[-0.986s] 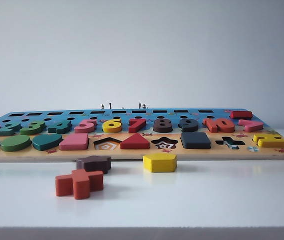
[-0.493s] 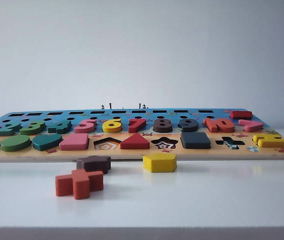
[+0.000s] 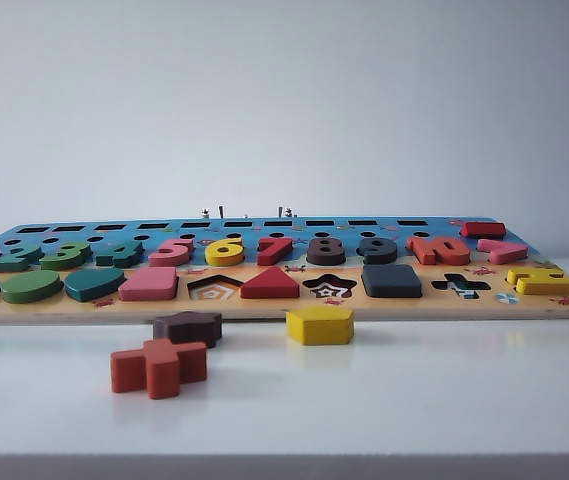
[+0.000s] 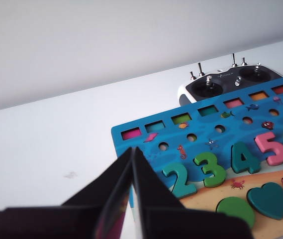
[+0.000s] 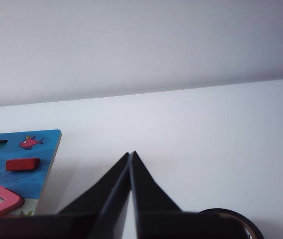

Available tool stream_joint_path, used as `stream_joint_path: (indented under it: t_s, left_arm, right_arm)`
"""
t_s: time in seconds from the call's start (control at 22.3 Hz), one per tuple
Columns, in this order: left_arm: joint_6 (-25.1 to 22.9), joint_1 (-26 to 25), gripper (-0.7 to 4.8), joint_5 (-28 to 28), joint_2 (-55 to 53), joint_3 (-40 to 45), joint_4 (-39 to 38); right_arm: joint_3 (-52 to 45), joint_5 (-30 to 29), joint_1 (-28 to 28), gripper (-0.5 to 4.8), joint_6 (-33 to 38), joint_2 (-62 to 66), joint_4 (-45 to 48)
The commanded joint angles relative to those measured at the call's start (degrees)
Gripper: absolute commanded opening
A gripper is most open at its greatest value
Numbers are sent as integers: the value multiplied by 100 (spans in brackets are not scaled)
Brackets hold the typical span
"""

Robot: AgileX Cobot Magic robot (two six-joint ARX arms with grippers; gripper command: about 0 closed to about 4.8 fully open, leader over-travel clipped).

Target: Insert the cube into the slot.

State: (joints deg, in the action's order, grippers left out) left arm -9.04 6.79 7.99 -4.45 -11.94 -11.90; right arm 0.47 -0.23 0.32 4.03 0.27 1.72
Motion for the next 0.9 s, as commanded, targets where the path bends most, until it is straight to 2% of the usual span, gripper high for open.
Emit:
stream_joint_path:
  t_s: [0.04,0.36,0.9]
  left_arm:
    - [-7,-55,20,-297,271,321,380]
    - [4,-87,20,-568,437,946,610]
    - [66,-87,20,-566,439,1141,610]
  right_arm:
    - [0,-160,-2,-6,-20,-13,70]
    - [0,-275,-2,-6,-26,-13,-114]
    - [0,-262,2,-3,-66,-13,-157]
